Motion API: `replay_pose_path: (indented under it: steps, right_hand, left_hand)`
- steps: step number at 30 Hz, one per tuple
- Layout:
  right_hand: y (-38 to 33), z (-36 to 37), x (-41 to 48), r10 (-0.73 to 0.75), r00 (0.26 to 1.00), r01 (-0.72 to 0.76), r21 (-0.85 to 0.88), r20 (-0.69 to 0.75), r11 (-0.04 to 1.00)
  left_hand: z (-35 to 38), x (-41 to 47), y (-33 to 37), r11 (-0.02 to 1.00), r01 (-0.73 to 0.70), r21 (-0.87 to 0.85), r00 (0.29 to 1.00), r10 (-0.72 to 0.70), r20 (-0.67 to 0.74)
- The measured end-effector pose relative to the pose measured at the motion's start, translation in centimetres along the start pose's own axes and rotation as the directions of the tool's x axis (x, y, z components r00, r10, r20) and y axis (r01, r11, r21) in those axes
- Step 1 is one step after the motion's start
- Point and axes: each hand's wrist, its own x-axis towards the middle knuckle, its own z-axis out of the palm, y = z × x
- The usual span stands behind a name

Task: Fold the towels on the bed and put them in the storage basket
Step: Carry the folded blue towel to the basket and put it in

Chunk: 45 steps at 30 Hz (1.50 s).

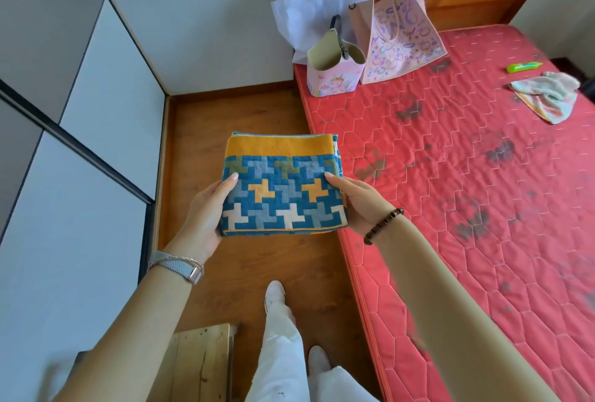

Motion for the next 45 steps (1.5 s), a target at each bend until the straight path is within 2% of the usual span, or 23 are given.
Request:
replay_pose_path:
  steps: [5, 13, 18, 25, 39, 45]
  right_hand:
    - [-3.4, 2.2, 5.3, -0.014, 1.0, 0.014, 0.003, -0.028, 1.0]
    - [-6.6, 4.7, 12.1, -0.094, 0.988, 0.097, 0.017, -0.124, 0.995]
    - [-8.7, 4.3, 15.0, -0.091, 0.985, 0.098, 0.038, -0.149, 0.994]
    - [-12.7, 2.4, 20.0, -0.074, 0.982, 0.087, 0.068, -0.173, 0.994]
    - [-26.0, -2.3, 33.4, -0.006, 0.986, 0.021, 0.086, -0.167, 0.996]
    - [-29.6, -3.8, 37.6, 0.008, 0.985, 0.006, 0.075, -0.174, 0.997]
  left_hand:
    - [-1.0, 5.5, 4.3, 0.999, -0.029, 0.04, 0.996, 0.025, 0.083]
    - [-1.6, 12.9, 9.3, 0.996, -0.033, 0.08, 0.991, 0.022, 0.134]
    - [-0.5, 16.4, 11.2, 0.995, -0.017, 0.098, 0.99, 0.003, 0.144]
    - [2.6, 22.2, 13.9, 0.994, -0.013, 0.111, 0.983, -0.008, 0.184]
    - [11.9, 36.4, 21.7, 0.994, -0.023, 0.105, 0.987, 0.005, 0.163]
    - [14.5, 40.8, 23.9, 0.997, 0.008, 0.079, 0.991, -0.019, 0.134]
